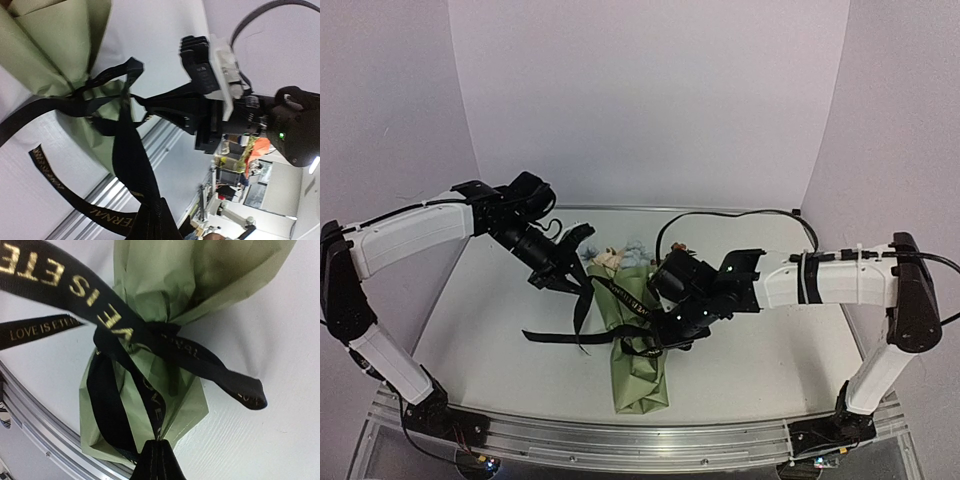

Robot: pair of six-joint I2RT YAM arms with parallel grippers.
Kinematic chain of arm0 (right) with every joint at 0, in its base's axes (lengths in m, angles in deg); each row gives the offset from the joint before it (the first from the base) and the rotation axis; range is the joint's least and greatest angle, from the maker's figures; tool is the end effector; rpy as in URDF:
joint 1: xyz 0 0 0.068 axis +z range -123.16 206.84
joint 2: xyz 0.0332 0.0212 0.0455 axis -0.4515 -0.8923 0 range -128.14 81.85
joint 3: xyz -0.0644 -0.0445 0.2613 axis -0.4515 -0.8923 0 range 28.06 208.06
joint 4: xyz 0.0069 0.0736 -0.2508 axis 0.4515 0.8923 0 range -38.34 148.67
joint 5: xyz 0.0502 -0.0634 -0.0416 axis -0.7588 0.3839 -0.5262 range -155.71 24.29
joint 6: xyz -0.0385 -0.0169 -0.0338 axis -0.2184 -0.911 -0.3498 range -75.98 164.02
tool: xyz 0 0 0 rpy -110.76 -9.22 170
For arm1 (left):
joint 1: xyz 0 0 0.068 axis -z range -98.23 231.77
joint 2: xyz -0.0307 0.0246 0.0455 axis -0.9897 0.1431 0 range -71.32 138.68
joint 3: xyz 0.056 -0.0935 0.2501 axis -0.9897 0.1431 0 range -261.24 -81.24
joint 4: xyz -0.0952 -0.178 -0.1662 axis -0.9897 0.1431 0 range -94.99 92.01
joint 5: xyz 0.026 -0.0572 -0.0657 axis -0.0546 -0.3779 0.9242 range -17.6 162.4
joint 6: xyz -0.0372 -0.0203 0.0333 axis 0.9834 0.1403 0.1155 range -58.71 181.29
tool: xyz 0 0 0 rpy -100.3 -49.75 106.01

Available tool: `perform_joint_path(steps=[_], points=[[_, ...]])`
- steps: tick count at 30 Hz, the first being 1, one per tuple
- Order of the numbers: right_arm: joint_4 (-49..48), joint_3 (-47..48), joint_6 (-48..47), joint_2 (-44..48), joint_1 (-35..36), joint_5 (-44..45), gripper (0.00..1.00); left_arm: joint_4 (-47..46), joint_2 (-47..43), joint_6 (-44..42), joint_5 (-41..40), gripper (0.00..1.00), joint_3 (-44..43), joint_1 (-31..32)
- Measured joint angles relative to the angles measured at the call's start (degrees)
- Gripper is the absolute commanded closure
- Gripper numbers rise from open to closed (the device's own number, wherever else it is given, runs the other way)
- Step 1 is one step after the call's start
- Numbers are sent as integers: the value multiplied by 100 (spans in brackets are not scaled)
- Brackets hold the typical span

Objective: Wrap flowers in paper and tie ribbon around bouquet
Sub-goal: Cross the half-tied ribbon over the folded bouquet.

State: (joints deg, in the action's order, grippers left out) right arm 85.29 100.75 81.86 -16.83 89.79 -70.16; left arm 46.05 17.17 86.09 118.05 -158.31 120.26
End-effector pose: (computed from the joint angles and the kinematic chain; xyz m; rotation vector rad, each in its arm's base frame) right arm 0.1621 0.3236 0.2265 -0.6351 2.7160 0.6525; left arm 0.2274 -0.2134 0.3001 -0.6187 -2.7387 1.3598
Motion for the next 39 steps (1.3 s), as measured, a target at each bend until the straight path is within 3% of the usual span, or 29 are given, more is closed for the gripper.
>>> perform_joint_path(steps=[6, 11, 15, 20, 25, 35, 39], points=[[73, 485, -453, 2, -447, -252, 100, -1439, -299, 1511, 1002, 100, 212, -2], [48, 778, -819, -34, -809, -715, 100, -3785, -638, 3710, 1095, 100, 821, -3], [27, 832, -1029, -55, -891, -1083, 100, -6004, -959, 5748, 408, 100, 2023, 19], [29, 833, -1171, -63, -905, -1346, 100, -7116, -1333, 7154, -1052, 100, 3242, 306], [26, 832, -1210, -138, -929, -1432, 100, -7400, -1644, 7720, -2087, 100, 3583, 874], [10, 927, -1218, -443, -1223, -1725, 100, -7612, -1786, 7889, -3536, 100, 3588, 1826], [-17, 1023, -1226, -498, -1369, -1989, 100, -8157, -1666, 7927, -4116, 100, 3599, 2177]])
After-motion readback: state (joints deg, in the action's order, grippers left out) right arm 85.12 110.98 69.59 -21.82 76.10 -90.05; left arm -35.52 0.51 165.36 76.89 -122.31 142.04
